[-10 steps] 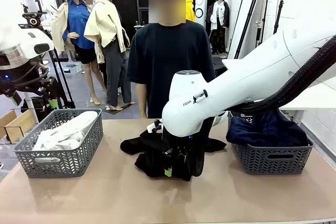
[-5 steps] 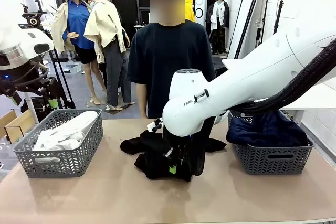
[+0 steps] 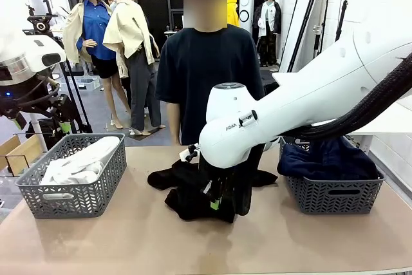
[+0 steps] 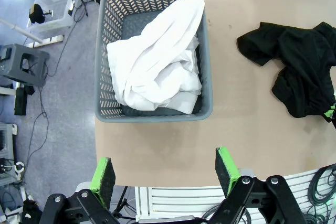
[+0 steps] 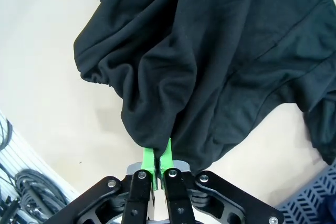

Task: Sort the tops and bottoms.
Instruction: Lift clothes from the center of the table with your right hand.

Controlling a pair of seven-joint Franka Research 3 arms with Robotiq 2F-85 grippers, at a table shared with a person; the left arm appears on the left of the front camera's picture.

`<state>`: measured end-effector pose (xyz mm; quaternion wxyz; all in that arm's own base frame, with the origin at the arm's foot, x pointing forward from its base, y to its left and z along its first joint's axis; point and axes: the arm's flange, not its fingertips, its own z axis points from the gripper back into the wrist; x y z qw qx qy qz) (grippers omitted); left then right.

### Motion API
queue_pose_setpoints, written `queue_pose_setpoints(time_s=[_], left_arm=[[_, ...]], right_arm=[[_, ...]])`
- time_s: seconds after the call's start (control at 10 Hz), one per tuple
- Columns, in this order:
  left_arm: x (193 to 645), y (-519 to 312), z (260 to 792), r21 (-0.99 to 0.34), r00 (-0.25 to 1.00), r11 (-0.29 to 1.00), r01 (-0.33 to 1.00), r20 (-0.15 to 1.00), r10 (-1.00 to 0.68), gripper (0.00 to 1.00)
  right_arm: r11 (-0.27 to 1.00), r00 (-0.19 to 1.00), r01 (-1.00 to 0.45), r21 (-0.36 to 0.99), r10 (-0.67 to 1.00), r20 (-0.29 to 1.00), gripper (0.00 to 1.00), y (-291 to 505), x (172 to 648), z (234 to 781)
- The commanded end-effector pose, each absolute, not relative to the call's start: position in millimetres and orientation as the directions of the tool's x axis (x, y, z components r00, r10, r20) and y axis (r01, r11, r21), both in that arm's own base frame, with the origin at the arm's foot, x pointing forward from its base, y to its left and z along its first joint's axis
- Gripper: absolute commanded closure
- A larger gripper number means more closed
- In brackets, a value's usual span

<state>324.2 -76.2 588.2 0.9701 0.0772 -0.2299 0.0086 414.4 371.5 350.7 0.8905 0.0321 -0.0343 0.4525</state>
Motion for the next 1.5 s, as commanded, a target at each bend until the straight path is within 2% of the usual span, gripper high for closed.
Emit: queue_pose_setpoints(time_s=[0.0, 0.3, 0.5, 0.6, 0.7, 0.9, 1.0, 1.2, 1.4], left_arm=[[324, -73, 589, 0.142, 0.898, 0.989, -0.048, 0.439, -0.019, 0.00], [324, -73, 589, 0.142, 0.898, 0.989, -0.048, 0.439, -0.019, 0.00], [324, -73, 589, 0.142, 0.898, 0.989, -0.048, 0.439, -0.019, 0.00], [324, -73, 589, 0.142, 0.898, 0.989, -0.048, 0.439, -0.019, 0.00], [324, -73, 589, 0.142, 0.898, 0.989, -0.048, 0.439, -0.019, 0.00], [324, -73, 589, 0.142, 0.898, 0.989, -0.048, 0.439, -0.019, 0.00], [324, -73, 589, 0.142, 0.898, 0.989, -0.048, 0.439, -0.019, 0.00], [324, -73, 589, 0.142, 0.898, 0.989, -0.048, 0.439, -0.019, 0.00], [324, -73, 589, 0.142, 0.898, 0.989, -0.048, 0.439, -0.019, 0.00]], right_arm=[[0.605, 0.601, -0.796, -0.024, 0.795, 0.084, 1.00, 370, 412, 362], [0.636, 0.629, -0.770, -0.061, 0.771, 0.096, 1.00, 350, 438, 410], [0.703, 0.683, -0.700, -0.124, 0.710, 0.173, 1.00, 325, 478, 507], [0.701, 0.686, -0.704, -0.111, 0.712, 0.146, 1.00, 321, 500, 555], [0.736, 0.722, -0.659, -0.156, 0.677, 0.144, 1.00, 321, 527, 596], [0.797, 0.788, -0.583, -0.157, 0.602, 0.128, 1.00, 323, 563, 659], [0.820, 0.815, -0.557, -0.129, 0.570, 0.104, 1.00, 322, 569, 688], [0.866, 0.842, -0.485, -0.122, 0.500, 0.203, 1.00, 315, 561, 767], [0.881, 0.833, -0.442, -0.169, 0.473, 0.286, 1.00, 318, 531, 819]])
